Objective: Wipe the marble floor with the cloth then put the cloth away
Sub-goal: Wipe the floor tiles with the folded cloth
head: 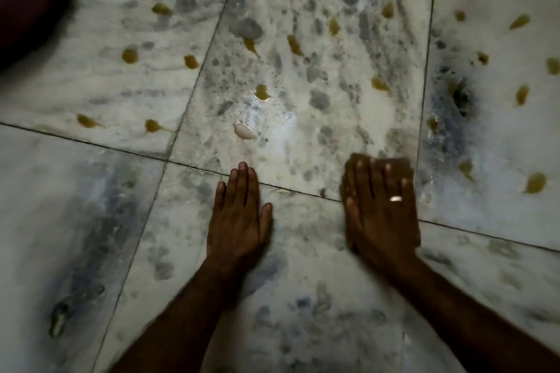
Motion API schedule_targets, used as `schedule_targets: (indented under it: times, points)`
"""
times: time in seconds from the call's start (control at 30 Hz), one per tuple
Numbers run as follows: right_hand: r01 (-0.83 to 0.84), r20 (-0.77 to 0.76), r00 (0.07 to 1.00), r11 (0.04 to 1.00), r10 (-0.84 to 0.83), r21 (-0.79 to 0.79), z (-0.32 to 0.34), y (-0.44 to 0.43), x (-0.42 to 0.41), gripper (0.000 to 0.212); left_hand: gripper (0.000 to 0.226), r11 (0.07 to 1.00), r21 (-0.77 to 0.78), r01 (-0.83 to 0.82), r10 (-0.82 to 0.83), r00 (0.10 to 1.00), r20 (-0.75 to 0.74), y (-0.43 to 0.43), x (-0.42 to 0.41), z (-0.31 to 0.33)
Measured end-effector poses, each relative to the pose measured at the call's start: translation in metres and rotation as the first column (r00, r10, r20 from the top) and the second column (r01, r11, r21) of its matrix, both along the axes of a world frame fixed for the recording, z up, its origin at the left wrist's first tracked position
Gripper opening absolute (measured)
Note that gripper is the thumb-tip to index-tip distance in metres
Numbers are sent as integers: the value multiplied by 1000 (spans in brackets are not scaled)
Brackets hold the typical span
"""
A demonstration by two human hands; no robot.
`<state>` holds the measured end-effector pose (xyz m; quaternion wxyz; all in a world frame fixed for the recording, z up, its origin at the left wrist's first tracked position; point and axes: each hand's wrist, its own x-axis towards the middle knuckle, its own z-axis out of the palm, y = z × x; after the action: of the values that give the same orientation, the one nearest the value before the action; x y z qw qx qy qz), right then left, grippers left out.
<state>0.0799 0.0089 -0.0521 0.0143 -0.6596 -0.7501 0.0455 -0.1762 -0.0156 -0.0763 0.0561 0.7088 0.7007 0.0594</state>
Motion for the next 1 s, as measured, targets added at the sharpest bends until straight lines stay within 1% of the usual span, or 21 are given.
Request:
schedule_targets:
  times: [0.1, 0.17, 0.23, 0.3, 0.37, 0.43, 0.5, 0.57, 0.67, 0.73, 0.83, 0.93, 1.0]
  points:
    - [-264, -35, 964, 964, 263, -37, -2, -26, -41, 72, 68, 997, 16, -71, 71, 997, -3, 4, -7, 0]
    - [-416, -47, 909, 909, 415, -9, -5, -16, -72, 72, 68, 992, 17, -126, 126, 992, -5, 7, -23, 0]
    - [-539, -58, 840, 842, 540, 20, -9, 5, -104, 69, 66, 990, 18, -141, 141, 990, -19, 9, -44, -3]
    - [-625, -70, 777, 780, 625, 26, -10, 32, -133, 67, 64, 986, 23, -165, 166, 986, -37, 13, -64, -7]
    - [-656, -51, 753, 755, 656, 23, -10, 61, -151, 66, 63, 981, 23, -192, 193, 980, -47, 23, -73, -8]
    - [-657, -35, 754, 754, 656, -3, -8, 87, -163, 65, 63, 987, 33, -160, 161, 986, -45, 30, -79, -7]
    - [-616, -30, 788, 787, 615, -43, -5, 109, -169, 65, 64, 993, 49, -104, 105, 994, -32, 35, -81, -6]
    - [-541, -29, 841, 838, 540, -70, -3, 128, -168, 66, 65, 994, 57, -91, 92, 995, -23, 35, -81, -5]
    - [-386, -41, 922, 918, 384, -86, 1, 150, -149, 68, 66, 994, 51, -98, 99, 995, -21, 34, -81, -6]
    - [-285, -49, 958, 953, 281, -102, 3, 147, -128, 68, 67, 994, 29, -103, 103, 995, -4, 35, -81, -6]
    - [-192, -30, 981, 975, 190, -113, 4, 111, -100, 68, 68, 993, 10, -121, 120, 992, 27, 34, -80, -4]
    - [-205, 8, 978, 975, 207, -90, 0, 65, -93, 69, 68, 992, 10, -124, 124, 991, 46, 34, -78, -3]
    - [-298, 34, 953, 951, 301, -77, -3, 45, -106, 71, 68, 992, 21, -128, 127, 991, 53, 36, -77, -2]
